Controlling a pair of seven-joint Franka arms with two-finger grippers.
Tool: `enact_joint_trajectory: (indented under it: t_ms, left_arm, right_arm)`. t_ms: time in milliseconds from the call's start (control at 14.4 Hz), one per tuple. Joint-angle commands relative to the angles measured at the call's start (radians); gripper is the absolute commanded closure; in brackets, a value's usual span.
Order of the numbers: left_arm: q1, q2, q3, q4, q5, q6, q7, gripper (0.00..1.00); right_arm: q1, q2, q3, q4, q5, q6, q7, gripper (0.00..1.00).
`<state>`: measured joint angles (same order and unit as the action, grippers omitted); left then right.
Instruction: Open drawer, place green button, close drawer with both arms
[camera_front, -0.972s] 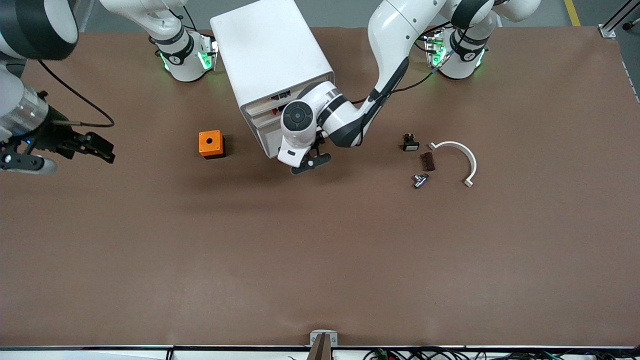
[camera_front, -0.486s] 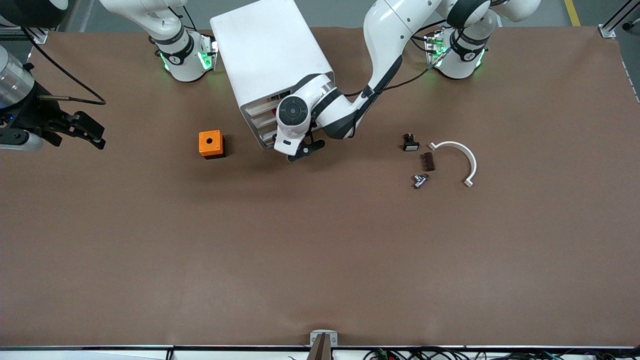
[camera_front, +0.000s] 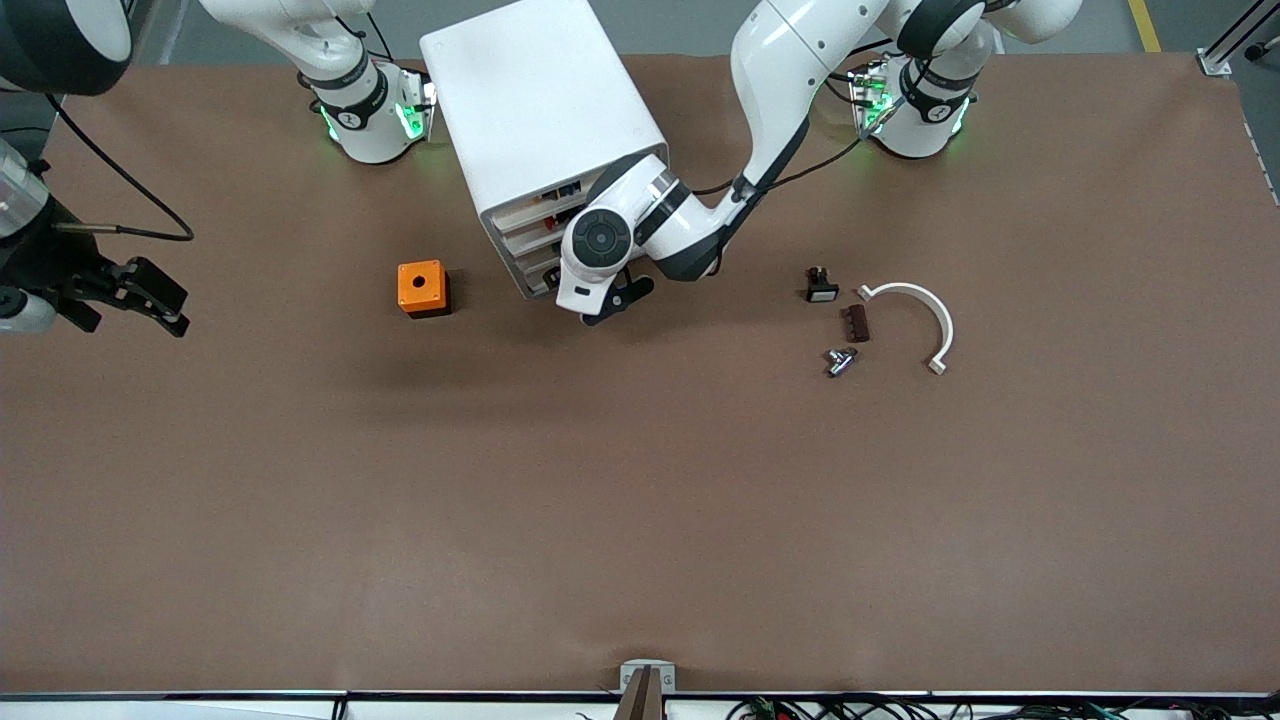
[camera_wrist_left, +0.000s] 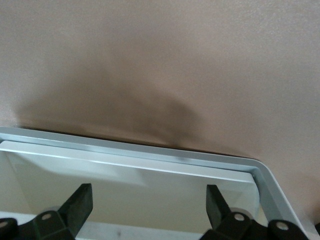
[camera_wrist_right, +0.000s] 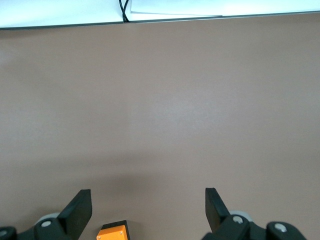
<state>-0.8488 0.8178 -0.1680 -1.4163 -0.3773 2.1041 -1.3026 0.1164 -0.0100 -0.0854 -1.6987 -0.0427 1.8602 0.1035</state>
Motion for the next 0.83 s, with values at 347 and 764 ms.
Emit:
enact_joint_trajectory:
  t_ms: [347, 764]
  left_arm:
    - [0.039, -0.058, 0.036, -0.015, 0.001, 0.007, -0.001, 0.0]
    - [0.195, -0.213, 0.062, -0.024, 0.185, -0.021, 0.025, 0.0]
  right_arm:
    - [-0.024, 0.005, 0.01, -0.012, 0.003, -0.085, 0.083, 0.0]
    - [-0.024, 0.002, 0.01, -0.01, 0.003, -0.085, 0.085, 0.0]
